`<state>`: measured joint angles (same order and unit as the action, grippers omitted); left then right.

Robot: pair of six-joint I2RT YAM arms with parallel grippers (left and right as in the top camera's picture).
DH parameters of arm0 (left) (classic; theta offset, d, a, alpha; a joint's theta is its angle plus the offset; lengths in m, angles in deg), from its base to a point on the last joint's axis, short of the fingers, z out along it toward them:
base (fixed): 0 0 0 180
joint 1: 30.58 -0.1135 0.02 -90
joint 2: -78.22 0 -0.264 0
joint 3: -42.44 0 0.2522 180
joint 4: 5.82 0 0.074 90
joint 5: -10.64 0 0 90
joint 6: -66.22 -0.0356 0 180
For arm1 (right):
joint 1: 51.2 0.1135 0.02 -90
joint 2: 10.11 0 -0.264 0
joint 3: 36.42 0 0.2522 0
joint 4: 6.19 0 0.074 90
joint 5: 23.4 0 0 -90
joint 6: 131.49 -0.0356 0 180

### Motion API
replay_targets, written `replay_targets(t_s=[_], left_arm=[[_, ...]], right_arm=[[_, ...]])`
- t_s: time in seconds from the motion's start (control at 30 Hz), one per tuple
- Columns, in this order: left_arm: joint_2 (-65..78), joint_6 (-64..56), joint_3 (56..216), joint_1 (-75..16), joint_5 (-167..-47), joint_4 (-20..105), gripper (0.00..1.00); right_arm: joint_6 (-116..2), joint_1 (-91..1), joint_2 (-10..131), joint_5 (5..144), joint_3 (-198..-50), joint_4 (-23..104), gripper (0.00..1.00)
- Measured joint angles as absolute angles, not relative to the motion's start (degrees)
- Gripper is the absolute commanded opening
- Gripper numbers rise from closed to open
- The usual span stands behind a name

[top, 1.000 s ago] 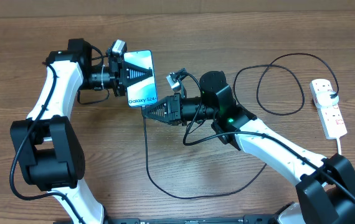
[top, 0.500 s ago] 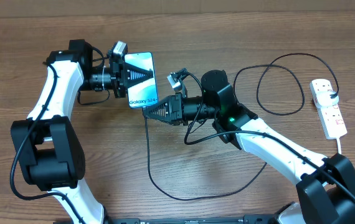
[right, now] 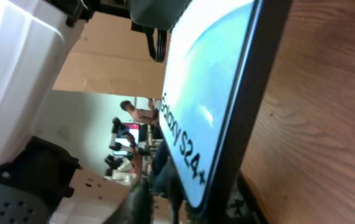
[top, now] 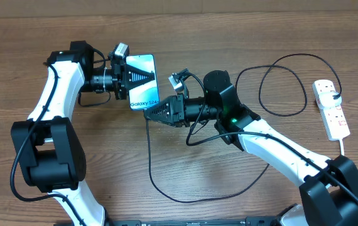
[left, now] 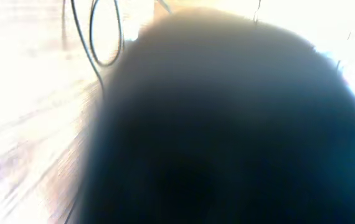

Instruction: Plug charger to phone and switch on socket

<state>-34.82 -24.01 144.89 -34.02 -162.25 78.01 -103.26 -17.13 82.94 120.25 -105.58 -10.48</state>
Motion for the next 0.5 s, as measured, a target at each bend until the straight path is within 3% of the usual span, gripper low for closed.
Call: replay_targets(t_s=[0.1,0.23,0.5], left_arm=[[-34.6,-24.2,144.8,-33.2,-161.6,79.3,0.04],[-34.6,-24.3,144.8,-32.4,-161.1,79.3,0.04],[-34.6,-24.4,144.8,-32.3,-160.8,79.1,0.04]], right_arm=[[-102.7,-18.9,82.9,116.3,-105.6,-11.3,0.8],[-102.7,-20.8,82.9,114.8,-105.7,-11.3,1.0],[-98.2,-25.5,82.9,120.8,-105.7,-4.0,1.0]])
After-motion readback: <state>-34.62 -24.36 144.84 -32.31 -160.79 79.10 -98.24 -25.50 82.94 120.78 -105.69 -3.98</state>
